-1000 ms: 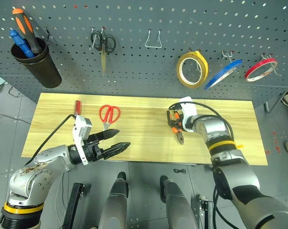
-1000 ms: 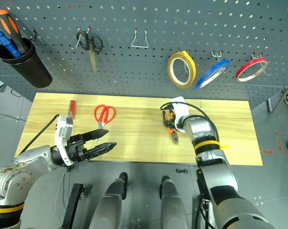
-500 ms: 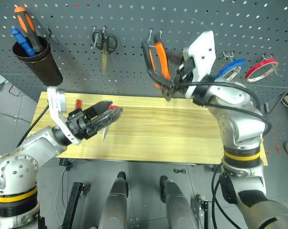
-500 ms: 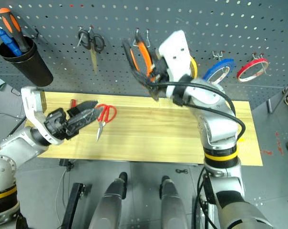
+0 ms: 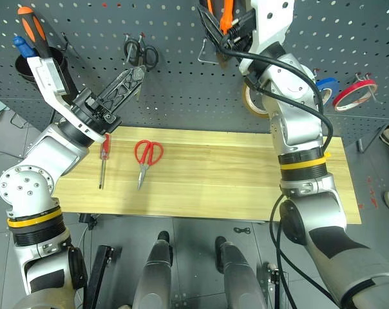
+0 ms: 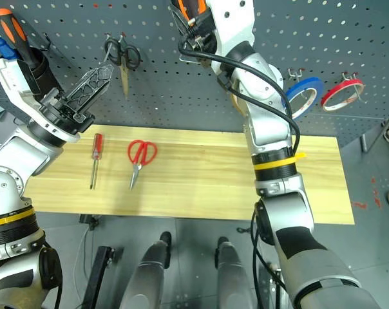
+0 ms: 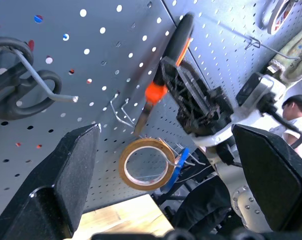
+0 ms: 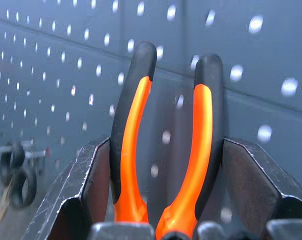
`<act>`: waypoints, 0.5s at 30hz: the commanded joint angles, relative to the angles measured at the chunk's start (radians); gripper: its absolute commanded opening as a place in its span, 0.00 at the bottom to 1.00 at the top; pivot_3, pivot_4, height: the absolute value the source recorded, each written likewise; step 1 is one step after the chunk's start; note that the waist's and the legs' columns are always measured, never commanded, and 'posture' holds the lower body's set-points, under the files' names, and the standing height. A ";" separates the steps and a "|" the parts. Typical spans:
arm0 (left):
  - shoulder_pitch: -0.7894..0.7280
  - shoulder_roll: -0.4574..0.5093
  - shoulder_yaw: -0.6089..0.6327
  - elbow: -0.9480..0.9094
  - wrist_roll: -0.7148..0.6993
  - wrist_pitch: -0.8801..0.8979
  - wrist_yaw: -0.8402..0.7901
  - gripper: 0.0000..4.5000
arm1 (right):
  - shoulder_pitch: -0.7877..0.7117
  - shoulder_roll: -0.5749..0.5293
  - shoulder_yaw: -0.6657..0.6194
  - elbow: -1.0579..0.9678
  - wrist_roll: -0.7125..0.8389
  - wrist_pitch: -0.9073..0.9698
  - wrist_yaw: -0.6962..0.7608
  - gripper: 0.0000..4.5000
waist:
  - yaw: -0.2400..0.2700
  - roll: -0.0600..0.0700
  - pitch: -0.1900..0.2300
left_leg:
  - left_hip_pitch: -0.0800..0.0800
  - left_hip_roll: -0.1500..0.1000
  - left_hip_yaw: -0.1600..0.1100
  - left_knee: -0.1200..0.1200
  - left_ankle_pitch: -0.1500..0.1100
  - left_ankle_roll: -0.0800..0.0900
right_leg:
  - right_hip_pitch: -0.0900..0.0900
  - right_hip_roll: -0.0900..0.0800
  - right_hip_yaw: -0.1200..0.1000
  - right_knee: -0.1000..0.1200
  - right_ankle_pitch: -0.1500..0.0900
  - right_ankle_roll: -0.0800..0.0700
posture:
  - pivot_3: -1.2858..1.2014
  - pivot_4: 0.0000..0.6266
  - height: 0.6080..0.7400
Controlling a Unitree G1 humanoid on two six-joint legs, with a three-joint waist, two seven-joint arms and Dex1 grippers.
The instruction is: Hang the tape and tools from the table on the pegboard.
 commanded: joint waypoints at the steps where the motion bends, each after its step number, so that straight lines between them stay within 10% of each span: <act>1: 0.006 -0.007 0.007 -0.029 0.009 -0.025 -0.010 1.00 | -0.054 0.018 -0.027 0.009 0.017 -0.101 -0.021 0.66 | 0.000 0.000 0.000 | 0.000 0.000 -0.001 0.000 0.000 0.000 | 0.000 0.000 0.000 0.000 0.000 0.000 | 0.60 0.54 1.00; 15: 0.009 -0.001 0.021 -0.050 -0.011 -0.013 0.006 1.00 | -0.037 0.066 -0.028 0.175 -0.009 -0.260 -0.082 0.66 | 0.006 -0.004 -0.002 | 0.000 0.000 -0.003 0.000 0.003 -0.005 | 0.000 0.000 -0.003 0.003 0.001 -0.001 | 0.61 0.53 1.00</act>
